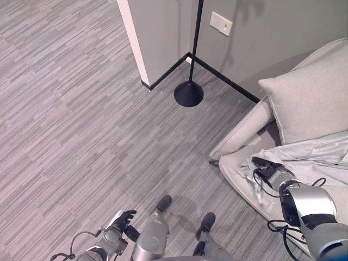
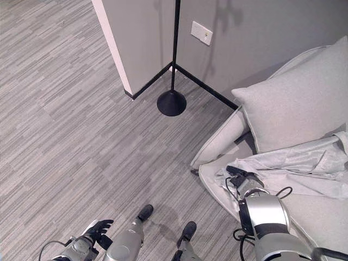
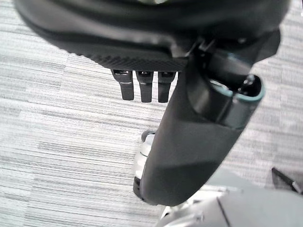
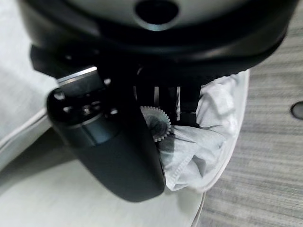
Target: Hang the clothes on the sofa on the clothes rack.
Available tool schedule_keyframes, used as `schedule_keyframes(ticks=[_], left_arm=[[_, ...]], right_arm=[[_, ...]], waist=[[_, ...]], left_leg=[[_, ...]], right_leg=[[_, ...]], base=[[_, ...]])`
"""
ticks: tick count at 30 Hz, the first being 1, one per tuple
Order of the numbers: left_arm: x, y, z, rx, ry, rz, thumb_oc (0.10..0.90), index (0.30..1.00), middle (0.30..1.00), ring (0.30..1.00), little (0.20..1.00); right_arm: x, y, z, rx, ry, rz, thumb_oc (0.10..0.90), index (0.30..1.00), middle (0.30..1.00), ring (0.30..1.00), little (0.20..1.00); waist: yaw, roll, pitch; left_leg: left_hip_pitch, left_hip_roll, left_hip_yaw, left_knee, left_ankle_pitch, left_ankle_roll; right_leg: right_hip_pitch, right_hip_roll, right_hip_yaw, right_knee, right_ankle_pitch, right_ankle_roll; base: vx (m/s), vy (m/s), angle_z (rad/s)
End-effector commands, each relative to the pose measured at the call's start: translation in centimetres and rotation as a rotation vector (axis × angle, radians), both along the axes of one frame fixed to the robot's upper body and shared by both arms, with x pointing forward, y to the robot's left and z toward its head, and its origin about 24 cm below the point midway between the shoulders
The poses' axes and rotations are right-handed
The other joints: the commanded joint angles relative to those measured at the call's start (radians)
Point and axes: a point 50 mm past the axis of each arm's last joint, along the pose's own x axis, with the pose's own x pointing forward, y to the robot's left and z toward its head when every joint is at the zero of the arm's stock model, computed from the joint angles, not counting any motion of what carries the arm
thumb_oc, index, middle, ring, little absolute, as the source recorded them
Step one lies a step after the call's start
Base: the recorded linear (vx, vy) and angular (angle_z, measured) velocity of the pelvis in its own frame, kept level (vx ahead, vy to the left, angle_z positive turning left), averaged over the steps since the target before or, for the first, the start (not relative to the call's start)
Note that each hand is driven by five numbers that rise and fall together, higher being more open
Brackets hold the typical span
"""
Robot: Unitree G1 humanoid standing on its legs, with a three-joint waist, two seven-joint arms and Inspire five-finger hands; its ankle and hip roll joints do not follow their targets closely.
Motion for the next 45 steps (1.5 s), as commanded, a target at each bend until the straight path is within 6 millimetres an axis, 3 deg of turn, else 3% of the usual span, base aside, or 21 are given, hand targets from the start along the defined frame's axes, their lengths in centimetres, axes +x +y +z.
schedule_keyframes(ticks=[1, 3, 5, 6, 7, 10, 11, 12, 14, 16, 17, 23, 26, 29, 31, 36, 37, 39, 40, 41, 45], left_arm=[[-0.9, 2.2, 0.1, 0.064, 0.018, 0.046, 0.8, 0.9, 0.9, 0.9, 0.9], [-1.1, 2.6, 0.2, 0.058, 0.0, 0.094, 0.8, 0.9, 0.9, 0.9, 0.9], [-1.1, 2.7, 0.3, 0.054, -0.017, 0.114, 0.8, 0.9, 0.9, 0.9, 0.9], [-0.5, 2.9, 0.8, 0.027, -0.084, 0.18, 0.8, 0.9, 0.9, 0.9, 0.9], [-0.6, 2.9, 0.7, 0.028, -0.081, 0.18, 0.8, 0.9, 0.9, 0.9, 0.9], [1.2, 2.7, 2.1, -0.022, -0.228, 0.201, 0.8, 0.9, 0.9, 0.9, 0.9], [2.5, 2.3, 3.3, -0.043, -0.314, 0.145, 0.8, 0.9, 0.9, 0.9, 0.9], [2.4, 2.3, 3.2, -0.042, -0.312, 0.144, 0.8, 0.9, 0.9, 0.9, 0.9], [4.6, 2.2, 5.9, -0.047, -0.457, 0.038, 0.8, 0.9, 0.9, 0.9, 0.9], [5.0, 2.2, 6.6, -0.05, -0.49, 0.02, 0.8, 0.9, 0.9, 0.9, 0.9], [5.7, 2.5, 8.2, -0.05, -0.576, 0.015, 0.8, 0.9, 0.9, 0.9, 0.9], [7.3, 2.0, 12.8, -0.1, -0.813, 0.0, 0.8, 0.9, 0.9, 0.9, 0.9], [8.2, 1.6, 15.4, -0.019, -0.952, -0.082, 0.8, 0.9, 0.9, 0.9, 0.9], [8.6, 1.2, 16.7, 0.036, -1.024, -0.126, 0.8, 0.9, 0.9, 0.9, 0.9], [9.2, 0.7, 18.8, 0.08, -1.126, -0.188, 0.8, 0.9, 0.9, 0.9, 0.9], [9.5, 0.6, 21.5, 0.073, -1.268, -0.166, 0.8, 0.9, 0.9, 0.9, 0.9], [9.7, 1.0, 23.4, 0.091, -1.368, -0.135, 0.8, 0.9, 0.9, 0.9, 0.9], [9.7, 1.3, 24.1, 0.134, -1.399, -0.131, 0.8, 0.9, 0.9, 0.9, 0.9], [10.3, 2.0, 26.1, 0.335, -1.474, -0.247, 0.8, 0.9, 0.9, 0.9, 0.9], [10.5, 2.3, 26.8, 0.399, -1.5, -0.273, 0.8, 0.9, 0.9, 0.9, 0.9], [10.0, 2.6, 29.6, 0.482, -1.615, -0.298, 0.8, 0.9, 0.9, 0.9, 0.9]], right_arm=[[1.9, -2.1, 4.0, -0.127, -0.174, 0.005, 0.4, 0.3, 0.3, 0.3, 0.3], [4.0, 0.2, 5.9, -0.161, -0.305, 0.122, 0.4, 0.3, 0.3, 0.3, 0.3], [4.8, 1.5, 6.8, -0.19, -0.369, 0.187, 0.4, 0.3, 0.3, 0.3, 0.3], [5.3, 4.5, 8.9, -0.25, -0.537, 0.353, 0.4, 0.3, 0.3, 0.3, 0.3], [5.2, 4.6, 8.8, -0.25, -0.533, 0.352, 0.4, 0.3, 0.3, 0.3, 0.3], [2.9, 7.3, 11.5, -0.359, -0.75, 0.553, 0.4, 0.3, 0.3, 0.3, 0.3], [1.4, 6.9, 13.2, -0.443, -0.834, 0.611, 0.4, 0.3, 0.3, 0.3, 0.3], [1.3, 6.8, 13.1, -0.443, -0.832, 0.61, 0.4, 0.3, 0.3, 0.3, 0.3], [0.0, 6.9, 16.3, -0.569, -0.956, 0.675, 0.4, 0.3, 0.3, 0.3, 0.3], [-0.4, 7.1, 17.5, -0.62, -1.0, 0.686, 0.4, 0.3, 0.3, 0.3, 0.3], [-1.3, 8.3, 20.6, -0.692, -1.144, 0.693, 0.4, 0.3, 0.3, 0.3, 0.3], [-2.2, 12.0, 25.6, -0.695, -1.418, 0.69, 0.4, 0.3, 0.3, 0.3, 0.3], [-2.6, 12.8, 28.9, -0.703, -1.562, 0.644, 0.4, 0.3, 0.3, 0.3, 0.3], [-2.9, 13.3, 31.1, -0.708, -1.651, 0.601, 0.4, 0.3, 0.3, 0.3, 0.3], [-3.2, 13.9, 34.7, -0.752, -1.756, 0.546, 0.4, 0.3, 0.3, 0.3, 0.3], [-3.8, 15.3, 40.1, -0.723, -1.895, 0.463, 0.4, 0.3, 0.3, 0.3, 0.3], [-3.7, 16.4, 42.1, -0.661, -1.933, 0.459, 0.4, 0.3, 0.3, 0.3, 0.3], [-3.6, 17.1, 42.8, -0.641, -1.943, 0.467, 0.4, 0.3, 0.3, 0.3, 0.3], [-3.6, 18.0, 43.6, -0.582, -1.962, 0.483, 0.4, 0.3, 0.3, 0.3, 0.3], [-3.6, 18.2, 44.0, -0.554, -1.972, 0.485, 0.4, 0.3, 0.3, 0.3, 0.3], [-3.3, 19.1, 44.8, -0.514, -1.966, 0.49, 0.4, 0.3, 0.3, 0.3, 0.3]], waist=[[-0.01, -0.016, -0.042], [-0.042, -0.027, -0.05], [-0.053, -0.029, -0.053], [-0.08, -0.031, -0.058], [-0.079, -0.032, -0.06], [-0.108, -0.026, -0.073], [-0.118, -0.021, -0.087], [-0.117, -0.021, -0.088], [-0.118, -0.01, -0.105], [-0.122, -0.007, -0.115], [-0.121, -0.002, -0.133], [-0.101, -0.003, -0.181], [-0.083, -0.015, -0.205], [-0.073, -0.025, -0.216], [-0.056, -0.035, -0.231], [-0.031, -0.056, -0.252], [-0.021, -0.062, -0.259], [-0.021, -0.063, -0.258], [-0.019, -0.061, -0.265], [-0.015, -0.059, -0.266], [-0.002, -0.062, -0.27]], left_leg=[[0.01, 0.065, 0.049, -0.158, 0.088, -0.023], [0.033, 0.082, 0.076, -0.158, 0.081, -0.024], [0.042, 0.089, 0.088, -0.158, 0.078, -0.023], [0.063, 0.101, 0.104, -0.158, 0.073, -0.023], [0.064, 0.101, 0.104, -0.158, 0.072, -0.023], [0.099, 0.111, 0.116, -0.158, 0.062, -0.024], [0.111, 0.112, 0.115, -0.158, 0.058, -0.025], [0.112, 0.113, 0.114, -0.158, 0.058, -0.025], [0.142, 0.119, 0.116, -0.158, 0.046, -0.027], [0.145, 0.116, 0.114, -0.158, 0.049, -0.026], [0.164, 0.12, 0.118, -0.158, 0.041, -0.027], [0.208, 0.126, 0.117, -0.158, 0.025, -0.024], [0.227, 0.126, 0.11, -0.158, 0.017, -0.025], [0.236, 0.127, 0.106, -0.158, 0.014, -0.026], [0.244, 0.125, 0.099, -0.158, 0.012, -0.025], [0.255, 0.118, 0.084, -0.158, 0.01, -0.023], [0.258, 0.114, 0.075, -0.158, 0.011, -0.023], [0.26, 0.113, 0.071, -0.158, 0.011, -0.022], [0.269, 0.115, 0.069, -0.158, 0.0, -0.023], [0.265, 0.11, 0.065, -0.158, 0.008, -0.022], [0.264, 0.104, 0.053, -0.158, 0.009, -0.02]], right_leg=[[0.12, -0.091, 0.047, 0.008, -0.092, 0.103], [0.125, -0.086, 0.073, 0.008, -0.09, 0.102], [0.126, -0.085, 0.086, 0.008, -0.089, 0.102], [0.13, -0.084, 0.105, 0.008, -0.089, 0.1], [0.131, -0.083, 0.105, 0.008, -0.089, 0.1], [0.151, -0.084, 0.116, 0.008, -0.093, 0.098], [0.165, -0.086, 0.114, 0.008, -0.1, 0.097], [0.167, -0.086, 0.113, 0.008, -0.1, 0.097], [0.201, -0.085, 0.11, 0.008, -0.116, 0.096], [0.203, -0.088, 0.108, 0.008, -0.116, 0.097], [0.221, -0.085, 0.112, 0.008, -0.123, 0.098], [0.267, -0.082, 0.114, 0.008, -0.14, 0.092], [0.291, -0.079, 0.109, 0.008, -0.149, 0.089], [0.304, -0.076, 0.107, 0.008, -0.156, 0.086], [0.315, -0.073, 0.105, 0.008, -0.16, 0.084], [0.332, -0.07, 0.098, 0.008, -0.16, 0.08], [0.339, -0.07, 0.094, 0.009, -0.159, 0.078], [0.34, -0.07, 0.093, 0.009, -0.158, 0.078], [0.348, -0.066, 0.095, 0.01, -0.165, 0.075], [0.347, -0.068, 0.093, 0.01, -0.157, 0.076], [0.351, -0.071, 0.083, 0.009, -0.155, 0.079]], base=[[0.01, -0.005, -0.04], [0.01, -0.009, -0.14], [0.0, -0.006, -0.36], [-0.01, -0.008, -0.34], [0.0, -0.022, -0.31], [0.01, -0.035, -0.34], [0.02, -0.032, -0.07], [0.03, -0.044, -0.02], [0.02, -0.044, -0.07], [0.01, -0.007, -0.03], [0.02, -0.013, -0.04], [0.01, -0.003, -0.06], [0.0, 0.0, 0.0], [0.01, -0.003, 0.02], [0.0, 0.006, 0.13], [0.0, 0.01, 0.08], [0.0, 0.007, 0.05], [0.01, -0.001, 0.05], [0.0, 0.012, 0.06], [0.0, 0.014, 0.06], [0.0, 0.016, 0.04]])
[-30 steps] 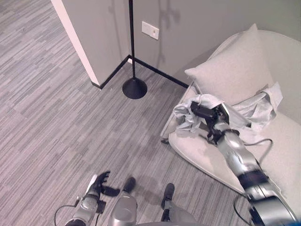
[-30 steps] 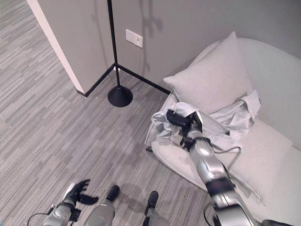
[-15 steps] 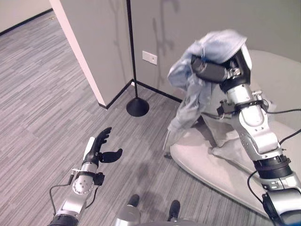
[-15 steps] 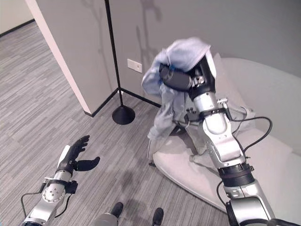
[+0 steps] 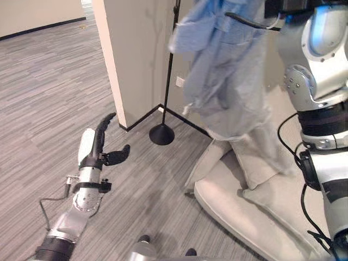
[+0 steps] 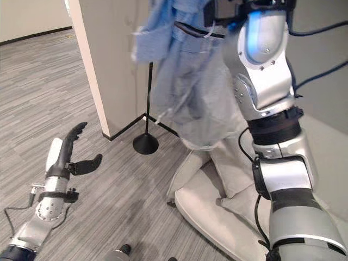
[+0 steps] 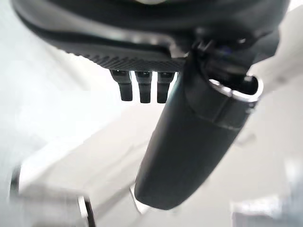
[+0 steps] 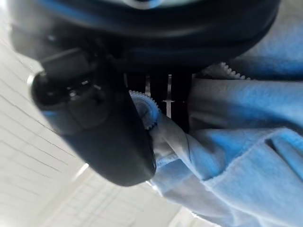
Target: Hang the clothes on the sofa on the clothes rack.
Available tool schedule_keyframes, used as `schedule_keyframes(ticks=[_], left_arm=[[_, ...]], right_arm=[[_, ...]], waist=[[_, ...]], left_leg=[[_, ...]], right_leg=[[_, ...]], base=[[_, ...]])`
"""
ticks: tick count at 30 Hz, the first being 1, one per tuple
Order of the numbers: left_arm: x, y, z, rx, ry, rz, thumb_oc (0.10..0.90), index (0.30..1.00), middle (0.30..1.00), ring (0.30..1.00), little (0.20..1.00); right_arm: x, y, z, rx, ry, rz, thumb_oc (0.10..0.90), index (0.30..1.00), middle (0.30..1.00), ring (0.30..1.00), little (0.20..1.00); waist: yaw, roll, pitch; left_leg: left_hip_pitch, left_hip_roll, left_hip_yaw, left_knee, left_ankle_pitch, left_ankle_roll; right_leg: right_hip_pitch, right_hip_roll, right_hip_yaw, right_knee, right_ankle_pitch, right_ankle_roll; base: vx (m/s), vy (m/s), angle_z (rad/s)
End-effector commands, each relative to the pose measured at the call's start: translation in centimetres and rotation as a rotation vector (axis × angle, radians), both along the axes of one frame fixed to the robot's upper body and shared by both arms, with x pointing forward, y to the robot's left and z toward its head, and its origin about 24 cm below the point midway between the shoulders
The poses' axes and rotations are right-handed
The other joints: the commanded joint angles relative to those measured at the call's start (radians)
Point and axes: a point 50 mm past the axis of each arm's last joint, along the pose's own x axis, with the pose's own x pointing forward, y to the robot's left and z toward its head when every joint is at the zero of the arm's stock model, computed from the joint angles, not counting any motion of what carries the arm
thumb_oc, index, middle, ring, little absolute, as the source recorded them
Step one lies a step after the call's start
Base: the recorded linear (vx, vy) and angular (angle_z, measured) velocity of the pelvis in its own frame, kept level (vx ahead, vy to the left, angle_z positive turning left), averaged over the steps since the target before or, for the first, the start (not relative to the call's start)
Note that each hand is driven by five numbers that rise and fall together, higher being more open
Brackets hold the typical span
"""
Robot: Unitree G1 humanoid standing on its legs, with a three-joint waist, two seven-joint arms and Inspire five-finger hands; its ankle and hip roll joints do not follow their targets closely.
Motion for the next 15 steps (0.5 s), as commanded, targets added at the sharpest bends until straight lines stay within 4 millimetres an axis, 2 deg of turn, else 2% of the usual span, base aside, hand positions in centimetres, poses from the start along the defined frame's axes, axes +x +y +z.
schedule_keyframes(ticks=[1, 5, 6, 10, 11, 12, 13, 15], left_arm=[[0.3, -1.6, 6.9, 0.066, -0.379, -0.117, 0.8, 0.9, 0.9, 0.9, 0.9], [0.2, -1.9, 7.7, -0.045, -0.425, -0.134, 0.8, 0.9, 0.9, 0.9, 0.9], [0.3, -2.2, 7.9, -0.088, -0.443, -0.147, 0.8, 0.9, 0.9, 0.9, 0.9], [0.4, -3.0, 7.9, -0.153, -0.442, -0.182, 0.8, 0.9, 0.9, 0.9, 0.9], [0.4, -3.8, 7.5, -0.265, -0.416, -0.236, 0.8, 0.9, 0.9, 0.9, 0.9], [0.4, -3.7, 7.5, -0.271, -0.412, -0.238, 0.8, 0.9, 0.9, 0.9, 0.9], [0.4, -4.6, 6.7, -0.45, -0.365, -0.299, 0.8, 0.9, 0.9, 0.9, 0.9], [0.7, -5.2, 5.6, -0.59, -0.297, -0.334, 0.8, 0.9, 0.9, 0.9, 0.9]], right_arm=[[-0.9, 1.3, 3.4, 0.099, -0.06, 0.094, 0.4, 0.3, 0.3, 0.3, 0.3], [-0.5, 3.0, 4.3, 0.104, -0.027, 0.146, 0.4, 0.3, 0.3, 0.3, 0.3], [-0.6, 4.0, 4.4, 0.108, -0.012, 0.201, 0.4, 0.3, 0.3, 0.3, 0.3], [-1.0, 5.4, 4.1, 0.087, -0.005, 0.279, 0.4, 0.3, 0.3, 0.3, 0.3], [-1.1, 6.2, 3.5, 0.064, 0.004, 0.325, 0.4, 0.3, 0.3, 0.3, 0.3], [-1.1, 6.2, 3.5, 0.062, 0.006, 0.325, 0.4, 0.3, 0.3, 0.3, 0.3], [-1.2, 7.1, 2.9, 0.033, 0.017, 0.362, 0.4, 0.3, 0.3, 0.3, 0.3], [-1.7, 8.1, 2.7, 0.006, 0.012, 0.394, 0.4, 0.3, 0.3, 0.3, 0.3]], waist=[[0.013, 0.015, -0.155], [0.02, 0.01, -0.157], [0.021, 0.006, -0.159], [0.021, 0.007, -0.157], [0.02, 0.006, -0.155], [0.021, 0.007, -0.156], [0.021, 0.004, -0.154], [0.018, 0.005, -0.152]], left_leg=[[-0.044, 0.042, -0.02, -0.058, 0.022, -0.016], [-0.047, 0.036, -0.025, -0.058, 0.025, -0.015], [-0.047, 0.035, -0.026, -0.058, 0.026, -0.015], [-0.046, 0.029, -0.032, -0.058, 0.027, -0.014], [-0.045, 0.025, -0.038, -0.058, 0.027, -0.012], [-0.044, 0.024, -0.038, -0.058, 0.028, -0.012], [-0.045, 0.021, -0.042, -0.058, 0.029, -0.012], [-0.045, 0.018, -0.043, -0.058, 0.03, -0.012]], right_leg=[[0.122, -0.106, 0.006, 0.014, -0.131, 0.098], [0.124, -0.109, 0.002, 0.014, -0.129, 0.098], [0.125, -0.109, 0.001, 0.014, -0.128, 0.098], [0.127, -0.112, -0.004, 0.016, -0.126, 0.098], [0.128, -0.115, -0.005, 0.016, -0.124, 0.097], [0.129, -0.115, -0.006, 0.016, -0.124, 0.097], [0.131, -0.117, -0.01, 0.016, -0.123, 0.097], [0.133, -0.12, -0.01, 0.017, -0.121, 0.098]], base=[[0.01, 0.005, 0.07], [0.01, 0.013, 0.15], [0.0, 0.005, 0.12], [0.0, 0.007, 0.04], [0.0, 0.0, 0.0], [0.0, 0.0, 0.0], [0.0, 0.0, 0.05], [0.0, 0.0, 0.09]])
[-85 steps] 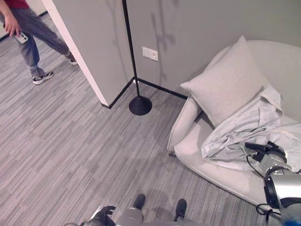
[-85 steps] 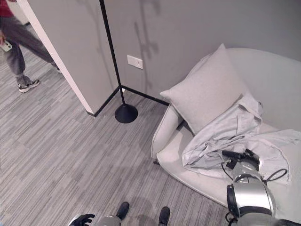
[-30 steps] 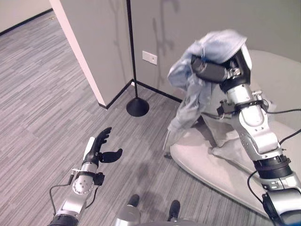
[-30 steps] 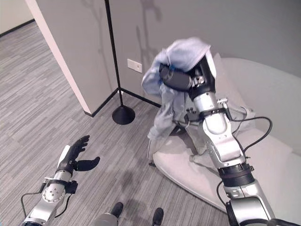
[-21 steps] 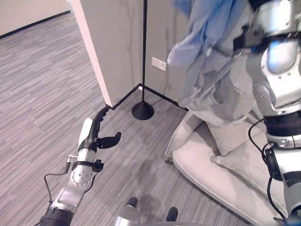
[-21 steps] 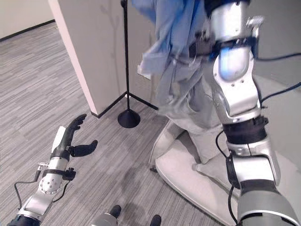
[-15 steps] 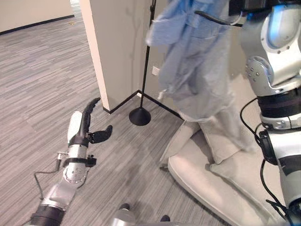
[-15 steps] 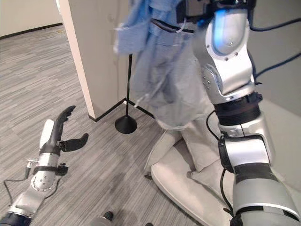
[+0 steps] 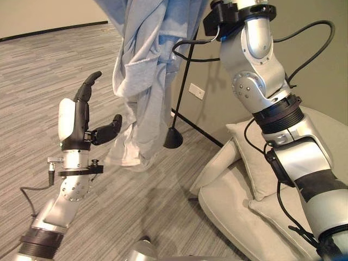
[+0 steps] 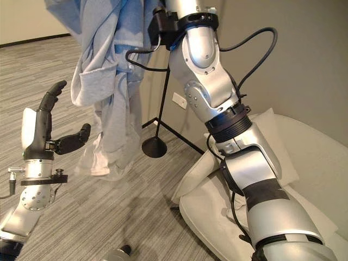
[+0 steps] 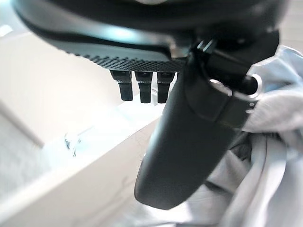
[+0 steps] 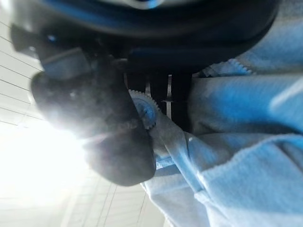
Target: Hang the clothes on the sofa on the clothes rack.
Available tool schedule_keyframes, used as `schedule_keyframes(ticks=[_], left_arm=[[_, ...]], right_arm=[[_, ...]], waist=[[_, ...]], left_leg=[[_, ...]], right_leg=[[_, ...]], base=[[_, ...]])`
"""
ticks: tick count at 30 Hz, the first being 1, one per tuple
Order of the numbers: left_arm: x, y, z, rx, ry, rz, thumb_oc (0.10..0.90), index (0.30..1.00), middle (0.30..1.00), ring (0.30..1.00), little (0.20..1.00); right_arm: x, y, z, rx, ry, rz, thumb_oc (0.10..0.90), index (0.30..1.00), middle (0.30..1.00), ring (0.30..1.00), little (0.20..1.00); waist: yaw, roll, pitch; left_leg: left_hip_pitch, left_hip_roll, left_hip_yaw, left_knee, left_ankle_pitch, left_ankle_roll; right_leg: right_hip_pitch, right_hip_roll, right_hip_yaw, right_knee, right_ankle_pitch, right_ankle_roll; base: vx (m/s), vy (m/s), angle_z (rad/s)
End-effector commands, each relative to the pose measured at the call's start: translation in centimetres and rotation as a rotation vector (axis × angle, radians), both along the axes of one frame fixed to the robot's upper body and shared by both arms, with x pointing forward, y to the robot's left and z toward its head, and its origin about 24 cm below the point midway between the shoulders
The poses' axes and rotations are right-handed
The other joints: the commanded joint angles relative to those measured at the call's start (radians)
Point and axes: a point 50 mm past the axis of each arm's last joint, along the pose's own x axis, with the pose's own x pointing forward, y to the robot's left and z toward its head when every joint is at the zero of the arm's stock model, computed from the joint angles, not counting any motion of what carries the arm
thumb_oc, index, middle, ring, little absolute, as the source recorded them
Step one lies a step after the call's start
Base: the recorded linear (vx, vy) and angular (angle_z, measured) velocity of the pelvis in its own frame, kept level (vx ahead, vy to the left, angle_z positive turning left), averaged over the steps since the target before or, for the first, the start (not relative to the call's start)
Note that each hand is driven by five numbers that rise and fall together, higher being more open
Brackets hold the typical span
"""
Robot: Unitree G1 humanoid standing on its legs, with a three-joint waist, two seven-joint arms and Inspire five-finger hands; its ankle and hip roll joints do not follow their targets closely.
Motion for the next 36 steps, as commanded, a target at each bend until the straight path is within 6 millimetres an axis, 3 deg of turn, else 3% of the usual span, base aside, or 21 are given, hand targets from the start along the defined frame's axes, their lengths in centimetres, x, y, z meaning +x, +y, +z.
schedule_keyframes(ticks=[1, 7, 10, 15, 18, 19, 20, 23, 32, 33, 34, 36], left_arm=[[0.7, -1.8, 2.7, -0.112, -0.131, -0.194, 0.8, 0.9, 0.9, 0.9, 0.9], [2.2, -3.7, -2.9, -0.384, 0.115, -0.232, 0.8, 0.9, 0.9, 0.9, 0.9], [3.5, -4.0, -4.6, -0.431, 0.177, -0.171, 0.8, 0.9, 0.9, 0.9, 0.9], [5.3, -2.6, -4.6, -0.391, 0.165, -0.008, 0.8, 0.9, 0.9, 0.9, 0.9], [5.6, 0.5, -3.2, -0.293, 0.086, 0.209, 0.8, 0.9, 0.9, 0.9, 0.9], [5.6, 0.5, -3.2, -0.291, 0.086, 0.21, 0.8, 0.9, 0.9, 0.9, 0.9], [5.3, 1.9, -2.3, -0.214, 0.034, 0.312, 0.8, 0.9, 0.9, 0.9, 0.9], [4.3, 3.5, -1.7, -0.123, -0.018, 0.42, 0.8, 0.9, 0.9, 0.9, 0.9], [3.0, 6.6, -1.1, -0.038, -0.074, 0.636, 0.8, 0.9, 0.9, 0.9, 0.9], [2.8, 6.9, -0.9, -0.035, -0.09, 0.656, 0.718, 0.778, 0.778, 0.778, 0.778], [2.6, 7.3, -0.2, -0.009, -0.125, 0.684, 0.4, 0.3, 0.3, 0.3, 0.3], [2.5, 7.4, 0.3, 0.0, -0.147, 0.687, 0.4, 0.3, 0.3, 0.3, 0.3]], right_arm=[[-4.5, 1.6, 5.6, 0.031, -0.25, 0.11, 0.4, 0.3, 0.3, 0.3, 0.3], [-6.9, 4.2, 5.7, 0.026, -0.294, 0.261, 0.4, 0.3, 0.3, 0.3, 0.3], [-8.0, 4.8, 5.2, 0.053, -0.294, 0.396, 0.4, 0.3, 0.3, 0.3, 0.3], [-9.6, 3.8, 4.4, 0.059, -0.34, 0.575, 0.4, 0.3, 0.3, 0.3, 0.3], [-10.9, 1.0, 3.3, 0.052, -0.425, 0.629, 0.4, 0.3, 0.3, 0.3, 0.3], [-10.9, 1.0, 3.3, 0.053, -0.424, 0.629, 0.4, 0.3, 0.3, 0.3, 0.3], [-11.3, -0.6, 2.8, 0.069, -0.463, 0.618, 0.4, 0.3, 0.3, 0.3, 0.3], [-11.0, -2.4, 2.2, 0.092, -0.469, 0.571, 0.4, 0.3, 0.3, 0.3, 0.3], [-11.3, -3.2, 1.0, 0.062, -0.456, 0.582, 0.4, 0.3, 0.3, 0.3, 0.3], [-11.4, -3.3, 0.8, 0.058, -0.459, 0.579, 0.4, 0.3, 0.3, 0.3, 0.3], [-11.5, -3.5, 0.4, 0.052, -0.455, 0.575, 0.4, 0.3, 0.3, 0.3, 0.3], [-11.4, -3.6, 0.2, 0.047, -0.448, 0.571, 0.4, 0.3, 0.3, 0.3, 0.3]], waist=[[-0.012, 0.008, -0.135], [-0.04, 0.008, -0.125], [-0.065, 0.007, -0.127], [-0.104, 0.004, -0.13], [-0.131, 0.005, -0.134], [-0.13, 0.004, -0.134], [-0.138, 0.004, -0.133], [-0.146, 0.0, -0.132], [-0.167, -0.014, -0.133], [-0.168, -0.015, -0.133], [-0.171, -0.016, -0.133], [-0.172, -0.018, -0.133]], left_leg=[[-0.008, 0.036, -0.002, -0.091, 0.027, -0.011], [-0.001, 0.031, 0.022, -0.091, 0.026, -0.007], [0.007, 0.033, 0.041, -0.091, 0.022, -0.005], [0.017, 0.04, 0.068, -0.091, 0.017, -0.008], [0.026, 0.046, 0.088, -0.091, 0.008, -0.008], [0.027, 0.046, 0.089, -0.091, 0.007, -0.008], [0.03, 0.05, 0.096, -0.091, 0.003, -0.008], [0.036, 0.056, 0.109, -0.091, -0.004, -0.005], [0.05, 0.074, 0.14, -0.091, -0.011, -0.004], [0.05, 0.074, 0.142, -0.091, -0.012, -0.004], [0.051, 0.077, 0.146, -0.091, -0.013, -0.003], [0.052, 0.077, 0.148, -0.091, -0.014, -0.003]], right_leg=[[0.137, -0.111, 0.03, 0.012, -0.12, 0.095], [0.131, -0.12, 0.047, 0.013, -0.108, 0.099], [0.126, -0.124, 0.068, 0.013, -0.106, 0.101], [0.115, -0.126, 0.09, 0.015, -0.106, 0.103], [0.104, -0.127, 0.11, 0.015, -0.106, 0.105], [0.104, -0.127, 0.11, 0.015, -0.106, 0.105], [0.099, -0.126, 0.121, 0.015, -0.107, 0.106], [0.091, -0.124, 0.138, 0.016, -0.104, 0.107], [0.081, -0.115, 0.173, 0.016, -0.104, 0.105], [0.08, -0.115, 0.175, 0.015, -0.104, 0.105], [0.079, -0.114, 0.18, 0.015, -0.104, 0.106], [0.077, -0.114, 0.183, 0.015, -0.104, 0.106]], base=[[-0.01, -0.001, 0.06], [-0.02, 0.005, -0.03], [-0.02, 0.015, -0.13], [-0.01, 0.019, -0.22], [0.01, 0.017, -0.23], [0.01, 0.005, -0.21], [0.01, 0.003, -0.2], [0.0, 0.003, -0.17], [0.0, -0.005, -0.14], [0.0, 0.002, -0.05], [0.0, 0.002, -0.07], [0.0, 0.004, -0.07]])
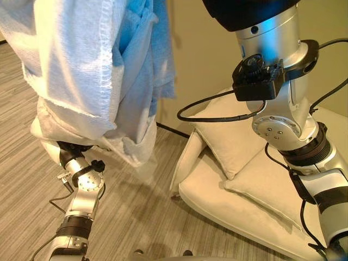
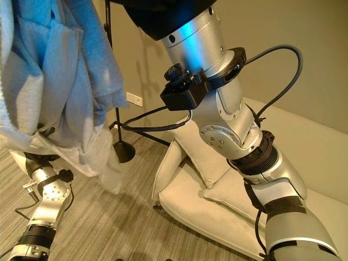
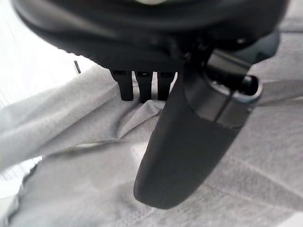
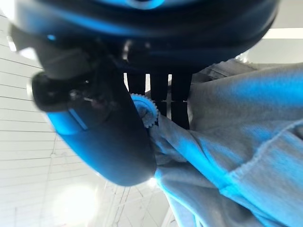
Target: Hang the clothes on the sofa on the clothes rack.
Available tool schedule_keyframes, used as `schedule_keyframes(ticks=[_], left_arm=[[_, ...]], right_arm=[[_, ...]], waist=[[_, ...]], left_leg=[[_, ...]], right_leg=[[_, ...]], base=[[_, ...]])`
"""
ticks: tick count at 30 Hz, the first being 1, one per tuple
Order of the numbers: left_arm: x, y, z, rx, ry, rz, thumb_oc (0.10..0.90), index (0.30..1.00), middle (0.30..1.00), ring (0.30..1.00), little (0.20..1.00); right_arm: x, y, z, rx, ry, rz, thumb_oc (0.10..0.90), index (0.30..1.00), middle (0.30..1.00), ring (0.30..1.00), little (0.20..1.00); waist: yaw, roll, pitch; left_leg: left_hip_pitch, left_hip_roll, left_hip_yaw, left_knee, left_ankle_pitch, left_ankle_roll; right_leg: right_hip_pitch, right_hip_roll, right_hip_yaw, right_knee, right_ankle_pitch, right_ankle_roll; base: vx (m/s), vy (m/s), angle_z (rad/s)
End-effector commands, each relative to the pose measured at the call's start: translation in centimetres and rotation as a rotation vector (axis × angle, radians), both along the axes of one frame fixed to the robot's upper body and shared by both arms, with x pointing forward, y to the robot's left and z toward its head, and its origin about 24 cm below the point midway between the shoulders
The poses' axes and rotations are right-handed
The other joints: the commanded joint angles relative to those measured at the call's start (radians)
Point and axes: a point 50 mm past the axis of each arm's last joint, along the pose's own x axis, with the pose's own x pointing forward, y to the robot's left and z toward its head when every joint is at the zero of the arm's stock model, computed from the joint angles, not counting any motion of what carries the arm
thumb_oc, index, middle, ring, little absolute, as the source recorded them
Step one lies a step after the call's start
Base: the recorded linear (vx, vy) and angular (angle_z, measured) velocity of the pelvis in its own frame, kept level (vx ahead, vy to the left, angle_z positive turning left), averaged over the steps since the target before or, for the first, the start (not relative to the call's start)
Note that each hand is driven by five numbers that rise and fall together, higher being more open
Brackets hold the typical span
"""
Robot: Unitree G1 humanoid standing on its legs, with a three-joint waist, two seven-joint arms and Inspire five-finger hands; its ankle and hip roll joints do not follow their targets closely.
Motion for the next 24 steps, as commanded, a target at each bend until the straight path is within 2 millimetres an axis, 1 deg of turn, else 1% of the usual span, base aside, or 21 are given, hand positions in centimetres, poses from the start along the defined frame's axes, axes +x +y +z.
schedule_keyframes(ticks=[1, 2, 3, 4, 6, 7, 9, 10, 11, 12, 13, 14, 15, 16, 18, 19, 20, 21, 22, 23, 24], left_arm=[[0.3, 2.7, 6.1, 0.273, -0.184, 0.068, 0.4, 0.3, 0.3, 0.3, 0.3], [0.2, 2.9, 6.4, 0.287, -0.193, 0.078, 0.4, 0.3, 0.3, 0.3, 0.3], [0.2, 2.9, 6.4, 0.287, -0.192, 0.078, 0.4, 0.3, 0.3, 0.3, 0.3], [-0.1, 3.1, 7.4, 0.308, -0.233, 0.096, 0.4, 0.3, 0.3, 0.3, 0.3], [-0.3, 3.2, 7.9, 0.322, -0.252, 0.105, 0.4, 0.3, 0.3, 0.3, 0.3], [-0.8, 3.5, 9.0, 0.36, -0.292, 0.128, 0.4, 0.3, 0.3, 0.3, 0.3], [-1.1, 3.6, 10.0, 0.399, -0.325, 0.145, 0.4, 0.3, 0.3, 0.3, 0.3], [-1.4, 3.8, 10.6, 0.424, -0.344, 0.165, 0.4, 0.3, 0.3, 0.3, 0.3], [-1.4, 3.8, 10.6, 0.424, -0.345, 0.165, 0.4, 0.3, 0.3, 0.3, 0.3], [-1.9, 4.2, 11.7, 0.475, -0.375, 0.202, 0.4, 0.3, 0.3, 0.3, 0.3], [-1.9, 4.1, 11.7, 0.476, -0.375, 0.203, 0.4, 0.3, 0.3, 0.3, 0.3], [-2.4, 4.6, 12.8, 0.533, -0.396, 0.251, 0.4, 0.3, 0.3, 0.3, 0.3], [-2.5, 4.6, 12.8, 0.534, -0.396, 0.252, 0.4, 0.3, 0.3, 0.3, 0.3], [-3.0, 5.0, 13.9, 0.599, -0.414, 0.305, 0.4, 0.3, 0.3, 0.3, 0.3], [-3.6, 5.8, 15.2, 0.661, -0.437, 0.361, 0.4, 0.3, 0.3, 0.3, 0.3], [-3.7, 5.8, 15.2, 0.663, -0.437, 0.361, 0.4, 0.3, 0.3, 0.3, 0.3], [-4.1, 6.3, 15.7, 0.673, -0.446, 0.393, 0.4, 0.3, 0.3, 0.3, 0.3], [-4.8, 6.9, 16.5, 0.696, -0.466, 0.436, 0.4, 0.3, 0.3, 0.3, 0.3], [-4.8, 6.9, 16.5, 0.697, -0.465, 0.436, 0.4, 0.3, 0.3, 0.3, 0.3], [-5.2, 7.1, 17.7, 0.722, -0.501, 0.463, 0.4, 0.3, 0.3, 0.3, 0.3], [-5.1, 6.9, 18.2, 0.736, -0.514, 0.451, 0.4, 0.3, 0.3, 0.3, 0.3]], right_arm=[[-1.5, -2.3, 1.9, 0.181, -0.065, 0.088, 0.4, 0.3, 0.3, 0.3, 0.3], [-1.3, -2.3, 1.6, 0.17, -0.052, 0.087, 0.4, 0.3, 0.3, 0.3, 0.3], [-1.3, -2.3, 1.6, 0.17, -0.05, 0.087, 0.4, 0.3, 0.3, 0.3, 0.3], [-0.9, -2.1, 1.0, 0.134, -0.023, 0.084, 0.4, 0.3, 0.3, 0.3, 0.3], [-0.7, -2.0, 0.6, 0.109, -0.005, 0.078, 0.4, 0.3, 0.3, 0.3, 0.3], [-0.2, -1.7, -0.2, 0.044, 0.023, 0.06, 0.4, 0.3, 0.3, 0.3, 0.3], [0.3, -1.6, -1.1, -0.011, 0.053, 0.036, 0.4, 0.3, 0.3, 0.3, 0.3], [0.6, -1.5, -1.7, -0.043, 0.075, 0.024, 0.4, 0.3, 0.3, 0.3, 0.3], [0.6, -1.5, -1.7, -0.044, 0.074, 0.024, 0.4, 0.3, 0.3, 0.3, 0.3], [0.9, -1.4, -2.5, -0.088, 0.103, 0.007, 0.4, 0.3, 0.3, 0.3, 0.3], [0.9, -1.5, -2.6, -0.088, 0.103, 0.007, 0.4, 0.3, 0.3, 0.3, 0.3], [1.5, -1.5, -3.6, -0.108, 0.149, -0.008, 0.4, 0.3, 0.3, 0.3, 0.3], [1.5, -1.6, -3.6, -0.107, 0.15, -0.008, 0.4, 0.3, 0.3, 0.3, 0.3], [1.9, -1.9, -4.4, -0.114, 0.185, -0.028, 0.4, 0.3, 0.3, 0.3, 0.3], [2.4, -2.3, -5.1, -0.107, 0.223, -0.056, 0.4, 0.3, 0.3, 0.3, 0.3], [2.4, -2.3, -5.1, -0.106, 0.223, -0.056, 0.4, 0.3, 0.3, 0.3, 0.3], [2.6, -2.5, -5.6, -0.1, 0.245, -0.064, 0.4, 0.3, 0.3, 0.3, 0.3], [2.7, -2.9, -6.3, -0.089, 0.269, -0.09, 0.4, 0.3, 0.3, 0.3, 0.3], [2.7, -3.0, -6.3, -0.088, 0.269, -0.09, 0.4, 0.3, 0.3, 0.3, 0.3], [2.9, -3.5, -7.0, -0.086, 0.292, -0.121, 0.4, 0.3, 0.3, 0.3, 0.3], [2.9, -3.9, -7.3, -0.086, 0.295, -0.137, 0.4, 0.3, 0.3, 0.3, 0.3]], waist=[[0.004, -0.013, -0.109], [0.003, -0.015, -0.108], [0.003, -0.016, -0.111], [0.003, -0.017, -0.108], [0.004, -0.019, -0.11], [0.008, -0.022, -0.104], [0.015, -0.026, -0.099], [0.021, -0.028, -0.097], [0.021, -0.029, -0.094], [0.032, -0.036, -0.09], [0.032, -0.037, -0.09], [0.045, -0.043, -0.084], [0.045, -0.044, -0.084], [0.058, -0.049, -0.079], [0.073, -0.053, -0.075], [0.073, -0.056, -0.075], [0.081, -0.059, -0.073], [0.091, -0.066, -0.075], [0.09, -0.067, -0.075], [0.097, -0.061, -0.073], [0.096, -0.056, -0.07]], left_leg=[[-0.041, 0.053, -0.013, -0.033, -0.013, -0.018], [-0.046, 0.05, -0.013, -0.033, -0.003, -0.017], [-0.042, 0.051, -0.011, -0.033, -0.014, -0.017], [-0.046, 0.049, -0.011, -0.033, -0.004, -0.016], [-0.041, 0.05, -0.007, -0.033, -0.015, -0.015], [-0.046, 0.046, -0.007, -0.033, -0.006, -0.013], [-0.047, 0.039, -0.008, -0.033, -0.006, -0.009], [-0.042, 0.038, -0.007, -0.033, -0.019, -0.007], [-0.047, 0.034, -0.009, -0.033, -0.007, -0.006], [-0.044, 0.027, -0.01, -0.033, -0.021, -0.001], [-0.043, 0.026, -0.01, -0.033, -0.021, 0.0], [-0.045, 0.011, -0.011, -0.033, -0.025, 0.009], [-0.045, 0.009, -0.011, -0.033, -0.025, 0.009], [-0.047, -0.009, -0.012, -0.033, -0.029, 0.02], [-0.046, -0.034, -0.013, -0.033, -0.035, 0.034], [-0.046, -0.037, -0.013, -0.033, -0.034, 0.036], [-0.043, -0.051, -0.013, -0.033, -0.037, 0.043], [-0.035, -0.079, -0.017, -0.033, -0.043, 0.055], [-0.035, -0.08, -0.017, -0.033, -0.043, 0.056], [-0.027, -0.104, -0.028, -0.033, -0.045, 0.071], [-0.022, -0.121, -0.04, -0.033, -0.04, 0.079]], right_leg=[[0.088, -0.128, 0.028, 0.019, -0.113, 0.092], [0.081, -0.131, 0.032, 0.021, -0.103, 0.094], [0.086, -0.13, 0.031, 0.019, -0.111, 0.093], [0.079, -0.134, 0.033, 0.021, -0.102, 0.095], [0.084, -0.134, 0.033, 0.019, -0.109, 0.095], [0.076, -0.14, 0.035, 0.021, -0.099, 0.099], [0.075, -0.145, 0.036, 0.021, -0.096, 0.103], [0.083, -0.148, 0.031, 0.02, -0.105, 0.105], [0.077, -0.151, 0.032, 0.022, -0.095, 0.106], [0.085, -0.161, 0.024, 0.021, -0.1, 0.111], [0.086, -0.162, 0.024, 0.021, -0.1, 0.112], [0.086, -0.178, 0.02, 0.024, -0.093, 0.12], [0.087, -0.18, 0.02, 0.024, -0.093, 0.121], [0.085, -0.199, 0.015, 0.03, -0.085, 0.133], [0.081, -0.227, 0.011, 0.04, -0.071, 0.148], [0.081, -0.229, 0.011, 0.04, -0.071, 0.149], [0.081, -0.247, 0.006, 0.047, -0.063, 0.156], [0.081, -0.279, -0.001, 0.068, -0.044, 0.167], [0.082, -0.281, -0.002, 0.068, -0.045, 0.168], [0.07, -0.308, -0.005, 0.132, -0.013, 0.164], [0.057, -0.324, 0.001, 0.185, 0.018, 0.158]], base=[[-0.05, 0.019, -0.07], [-0.01, 0.012, -0.05], [-0.05, 0.029, -0.04], [0.0, 0.0, 0.0], [-0.01, 0.032, -0.04], [-0.01, 0.048, -0.03], [-0.01, 0.071, -0.03], [-0.01, 0.056, -0.02], [0.02, 0.071, 0.01], [-0.01, 0.051, 0.02], [0.02, 0.119, 0.03], [-0.01, 0.084, 0.03], [-0.02, 0.181, 0.01], [-0.02, 0.164, 0.02], [-0.01, 0.193, 0.03], [0.0, 0.151, 0.04], [0.01, 0.226, 0.06], [0.01, 0.224, 0.11], [0.03, 0.316, 0.16], [0.03, 0.272, 0.29], [0.04, 0.365, 0.31]])
